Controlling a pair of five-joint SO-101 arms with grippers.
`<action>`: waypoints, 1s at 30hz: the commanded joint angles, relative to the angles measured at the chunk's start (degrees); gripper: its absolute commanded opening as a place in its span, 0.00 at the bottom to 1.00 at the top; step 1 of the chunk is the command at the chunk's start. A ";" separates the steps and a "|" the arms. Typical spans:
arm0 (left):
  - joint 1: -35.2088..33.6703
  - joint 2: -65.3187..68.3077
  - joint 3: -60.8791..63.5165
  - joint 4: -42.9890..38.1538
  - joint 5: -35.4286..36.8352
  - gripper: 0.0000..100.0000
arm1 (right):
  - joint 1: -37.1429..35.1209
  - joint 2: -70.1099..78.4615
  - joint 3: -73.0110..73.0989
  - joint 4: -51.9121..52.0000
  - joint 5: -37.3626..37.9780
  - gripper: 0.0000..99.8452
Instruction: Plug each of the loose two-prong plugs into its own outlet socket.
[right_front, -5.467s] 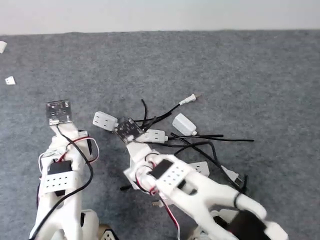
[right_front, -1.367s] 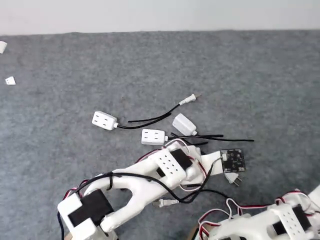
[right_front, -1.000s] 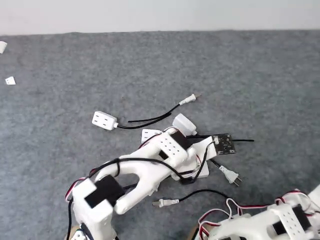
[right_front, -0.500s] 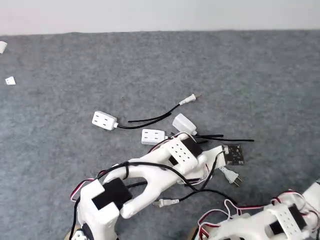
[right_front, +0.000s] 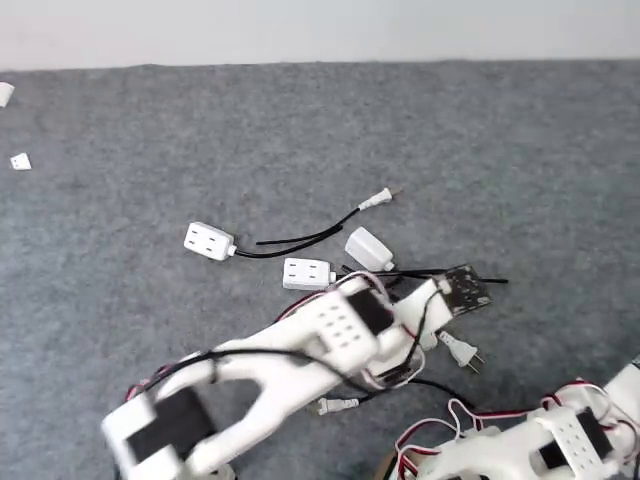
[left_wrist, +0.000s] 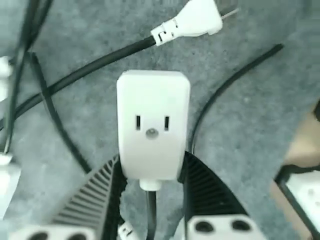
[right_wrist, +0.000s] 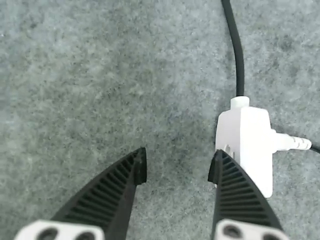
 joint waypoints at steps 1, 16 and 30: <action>-4.66 -19.16 10.15 -3.16 3.60 0.01 | -1.27 -0.22 -0.62 -1.27 0.44 0.20; -36.04 -59.43 41.80 -3.43 3.69 0.01 | -8.92 -0.22 -0.35 4.26 0.53 0.20; -43.78 -45.36 45.05 -7.47 7.21 0.15 | -9.80 0.13 -0.35 4.53 0.79 0.20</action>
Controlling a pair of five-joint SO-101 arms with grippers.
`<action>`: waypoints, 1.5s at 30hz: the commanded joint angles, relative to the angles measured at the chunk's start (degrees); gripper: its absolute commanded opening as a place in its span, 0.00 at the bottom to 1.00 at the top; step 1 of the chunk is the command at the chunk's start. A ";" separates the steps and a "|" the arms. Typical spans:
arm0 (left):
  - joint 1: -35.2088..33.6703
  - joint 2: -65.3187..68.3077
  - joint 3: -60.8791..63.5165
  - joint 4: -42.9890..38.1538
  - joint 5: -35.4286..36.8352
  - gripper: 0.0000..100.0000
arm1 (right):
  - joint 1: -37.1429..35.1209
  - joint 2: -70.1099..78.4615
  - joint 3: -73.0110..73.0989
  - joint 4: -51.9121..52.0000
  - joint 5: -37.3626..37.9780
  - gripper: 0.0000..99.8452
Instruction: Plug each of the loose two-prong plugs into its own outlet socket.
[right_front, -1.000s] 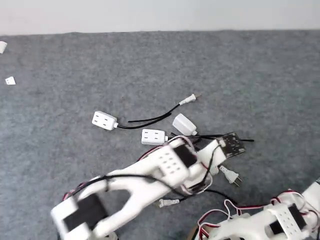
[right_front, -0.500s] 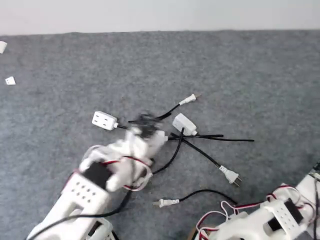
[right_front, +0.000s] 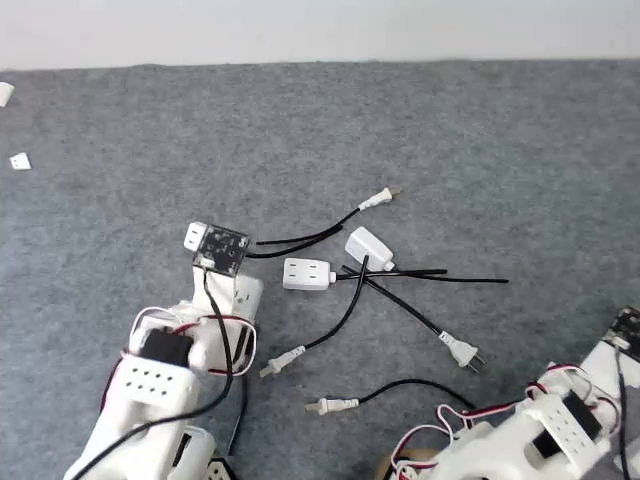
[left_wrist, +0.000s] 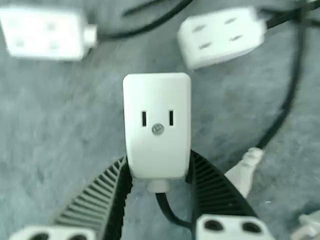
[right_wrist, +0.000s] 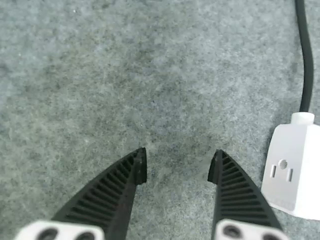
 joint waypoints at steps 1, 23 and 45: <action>-2.37 7.74 -3.38 -0.79 0.70 0.15 | -0.48 0.13 -0.35 0.48 0.79 0.20; 0.26 10.64 -10.95 4.92 -2.73 0.26 | -0.57 -0.22 1.49 -1.45 0.88 0.20; 1.67 32.88 -19.38 -5.54 -3.43 0.01 | -0.48 -0.13 1.49 -1.54 0.88 0.20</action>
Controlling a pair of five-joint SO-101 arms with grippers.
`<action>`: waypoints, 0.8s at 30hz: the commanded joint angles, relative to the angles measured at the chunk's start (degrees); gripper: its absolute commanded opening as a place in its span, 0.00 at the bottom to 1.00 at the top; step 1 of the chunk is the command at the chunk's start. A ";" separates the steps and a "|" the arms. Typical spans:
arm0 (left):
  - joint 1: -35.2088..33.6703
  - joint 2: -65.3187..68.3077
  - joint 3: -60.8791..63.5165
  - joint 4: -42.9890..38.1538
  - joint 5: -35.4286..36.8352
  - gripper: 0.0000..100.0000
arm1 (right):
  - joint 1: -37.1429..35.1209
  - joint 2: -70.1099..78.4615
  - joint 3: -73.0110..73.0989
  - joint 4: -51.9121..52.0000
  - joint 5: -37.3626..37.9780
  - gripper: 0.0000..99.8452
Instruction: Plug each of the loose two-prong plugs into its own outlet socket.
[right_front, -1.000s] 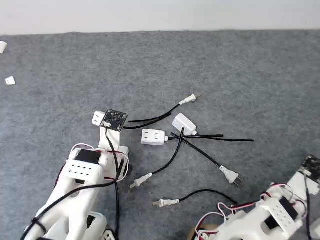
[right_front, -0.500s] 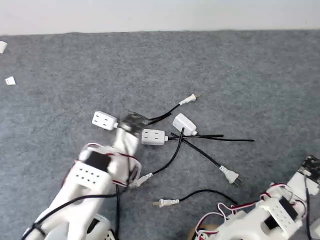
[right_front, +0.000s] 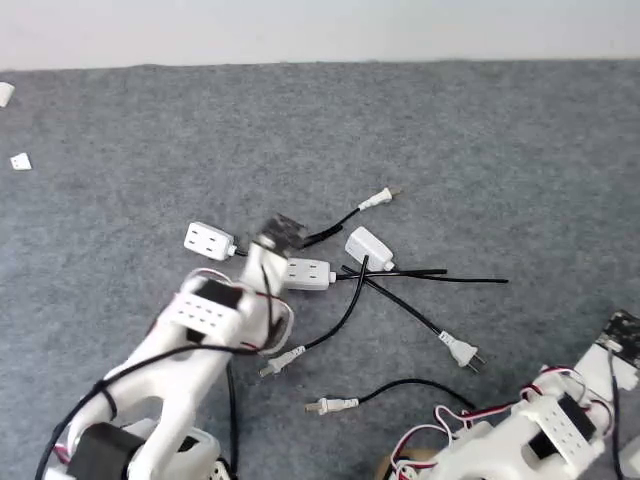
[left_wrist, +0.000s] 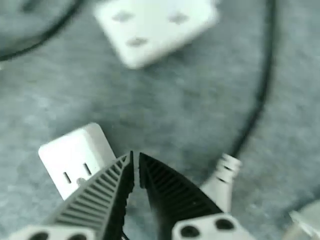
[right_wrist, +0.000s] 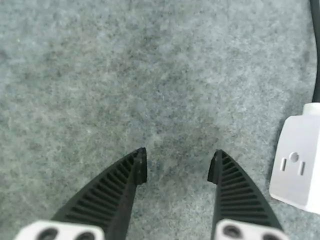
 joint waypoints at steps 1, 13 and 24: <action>-8.09 0.35 -3.30 -0.70 0.44 0.01 | -0.40 -0.13 -0.44 -1.10 0.88 0.20; -25.49 0.35 -3.30 -0.53 -11.25 0.01 | -1.19 -0.22 -0.44 -1.10 0.79 0.20; -37.80 0.26 -3.38 -0.35 -17.76 0.01 | -2.42 -0.22 -0.44 -1.19 0.44 0.20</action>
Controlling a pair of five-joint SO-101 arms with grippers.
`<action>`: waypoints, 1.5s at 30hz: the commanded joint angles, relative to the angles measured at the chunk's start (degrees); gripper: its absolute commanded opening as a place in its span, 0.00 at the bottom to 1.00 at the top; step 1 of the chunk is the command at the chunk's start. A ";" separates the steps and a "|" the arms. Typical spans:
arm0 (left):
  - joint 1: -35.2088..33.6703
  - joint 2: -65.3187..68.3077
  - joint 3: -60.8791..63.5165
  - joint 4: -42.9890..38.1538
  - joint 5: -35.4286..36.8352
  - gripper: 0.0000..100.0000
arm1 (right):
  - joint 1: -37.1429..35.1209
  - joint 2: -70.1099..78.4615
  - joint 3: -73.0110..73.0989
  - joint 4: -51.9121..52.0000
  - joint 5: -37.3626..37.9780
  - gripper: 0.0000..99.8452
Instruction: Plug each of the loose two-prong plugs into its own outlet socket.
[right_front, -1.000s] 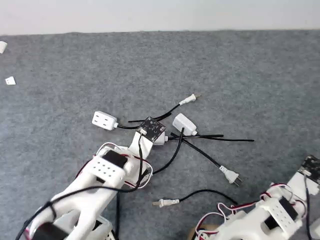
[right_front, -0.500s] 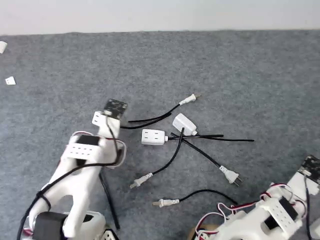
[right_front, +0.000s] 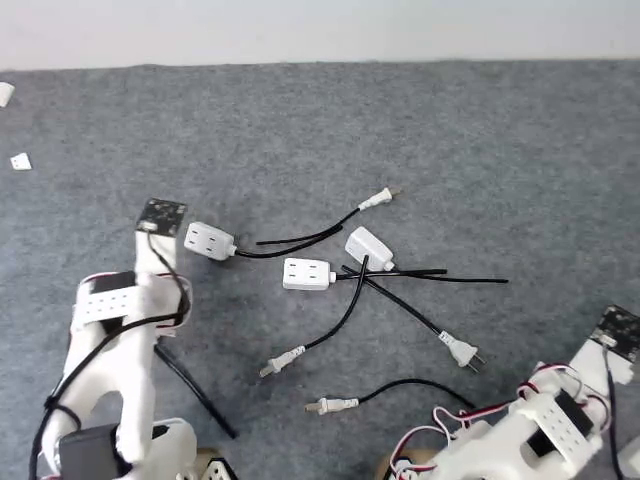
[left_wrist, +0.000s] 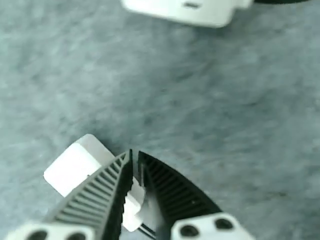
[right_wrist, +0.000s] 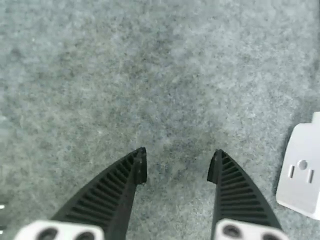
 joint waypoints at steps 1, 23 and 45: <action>-6.07 -0.44 -2.42 -0.26 -3.34 0.01 | -0.48 -0.22 -0.44 -1.19 0.44 0.20; -17.67 -27.69 14.29 6.51 2.99 0.12 | -3.56 -0.31 -0.62 -1.27 0.70 0.20; -17.41 1.85 -0.04 4.66 13.54 0.02 | -3.56 -0.31 -0.53 -1.19 0.79 0.20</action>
